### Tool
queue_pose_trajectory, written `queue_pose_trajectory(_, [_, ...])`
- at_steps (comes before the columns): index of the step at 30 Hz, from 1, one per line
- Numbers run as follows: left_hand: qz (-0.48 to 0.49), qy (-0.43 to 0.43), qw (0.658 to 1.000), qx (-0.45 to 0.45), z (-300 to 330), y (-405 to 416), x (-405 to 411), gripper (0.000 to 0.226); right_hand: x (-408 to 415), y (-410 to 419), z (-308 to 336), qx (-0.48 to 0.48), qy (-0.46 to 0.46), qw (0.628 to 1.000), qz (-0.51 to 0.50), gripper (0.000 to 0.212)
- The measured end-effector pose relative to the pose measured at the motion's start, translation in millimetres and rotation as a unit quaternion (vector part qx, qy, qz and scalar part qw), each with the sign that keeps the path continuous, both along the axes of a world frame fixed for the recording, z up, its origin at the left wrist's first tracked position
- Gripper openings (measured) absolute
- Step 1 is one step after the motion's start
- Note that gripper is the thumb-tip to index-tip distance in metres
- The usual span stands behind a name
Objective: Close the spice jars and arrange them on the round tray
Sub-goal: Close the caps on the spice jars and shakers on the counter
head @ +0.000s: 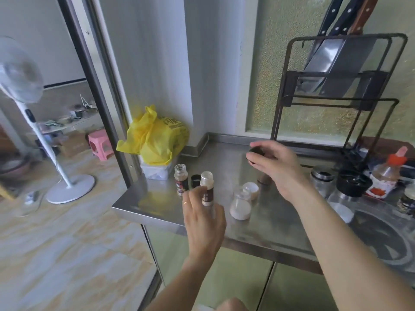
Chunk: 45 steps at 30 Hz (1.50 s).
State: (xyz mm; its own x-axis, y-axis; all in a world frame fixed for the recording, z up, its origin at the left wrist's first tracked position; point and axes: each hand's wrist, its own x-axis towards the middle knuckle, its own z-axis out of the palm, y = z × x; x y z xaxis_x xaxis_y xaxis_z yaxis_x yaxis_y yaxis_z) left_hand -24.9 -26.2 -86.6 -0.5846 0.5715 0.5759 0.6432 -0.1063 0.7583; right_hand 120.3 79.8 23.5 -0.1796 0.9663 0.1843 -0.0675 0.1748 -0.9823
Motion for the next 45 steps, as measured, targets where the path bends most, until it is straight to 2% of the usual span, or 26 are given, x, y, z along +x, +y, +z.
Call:
queue_pose_trajectory(3, [0.035,-0.044,0.998,0.012,8,18,-20,0.039,-45,2,20,0.067,-0.111,0.990,0.055,0.023])
queue_pose_trajectory(7, [-0.036,-0.054,0.995,-0.074,-1,38,-41,0.048,-80,14,11,0.122,-0.234,0.961,0.087,0.029])
queue_pose_trajectory(10, [-0.063,-0.048,0.992,-0.102,-4,44,-49,0.036,-87,25,2,0.135,-0.290,0.940,0.118,0.033])
queue_pose_trajectory(12, [-0.075,-0.039,0.992,-0.097,-7,44,-49,0.027,-85,28,2,0.163,-0.350,0.910,0.151,0.038])
queue_pose_trajectory(15, [-0.094,-0.047,0.991,-0.087,-16,44,-52,0.033,-86,29,9,0.197,-0.437,0.856,0.195,0.040])
queue_pose_trajectory(19, [-0.112,-0.052,0.989,-0.076,-20,46,-53,0.032,-90,27,19,0.228,-0.504,0.804,0.220,0.042])
queue_pose_trajectory(22, [-0.132,-0.033,0.988,-0.066,-20,46,-53,0.025,-97,29,23,0.248,-0.570,0.743,0.248,0.042])
queue_pose_trajectory(24, [-0.132,-0.015,0.989,-0.065,-22,48,-54,0.027,-102,32,24,0.259,-0.609,0.710,0.243,0.036])
queue_pose_trajectory(26, [-0.136,-0.013,0.989,-0.064,-25,49,-54,0.034,-107,32,22,0.264,-0.639,0.693,0.203,0.031])
queue_pose_trajectory(29, [-0.124,-0.008,0.990,-0.061,-25,51,-56,0.033,-115,30,29,0.290,-0.693,0.642,0.155,0.051])
queue_pose_trajectory(31, [-0.123,-0.008,0.990,-0.065,-26,50,-56,0.034,-116,27,35,0.248,-0.694,0.650,0.186,0.039])
queue_pose_trajectory(33, [-0.125,-0.006,0.990,-0.069,-24,49,-56,0.037,-116,28,42,0.183,-0.687,0.662,0.237,0.040])
queue_pose_trajectory(35, [-0.128,0.003,0.989,-0.069,-23,50,-55,0.039,-117,30,45,0.146,-0.694,0.667,0.231,0.035])
queue_pose_trajectory(37, [-0.126,0.018,0.989,-0.074,-24,49,-54,0.041,-122,32,46,0.118,-0.713,0.664,0.191,0.058])
queue_pose_trajectory(39, [-0.125,0.021,0.989,-0.079,-25,50,-54,0.041,-123,34,46,0.078,-0.702,0.688,0.168,0.070])
queue_pose_trajectory(41, [-0.128,0.024,0.988,-0.083,-26,49,-54,0.040,-120,35,42,0.067,-0.655,0.728,0.193,0.057])
queue_pose_trajectory(43, [-0.129,0.032,0.988,-0.084,-27,49,-54,0.039,-115,30,37,0.097,-0.633,0.736,0.218,0.042])
queue_pose_trajectory(45, [-0.129,0.039,0.987,-0.089,-29,50,-53,0.039,-114,21,28,0.135,-0.647,0.732,0.166,0.027])
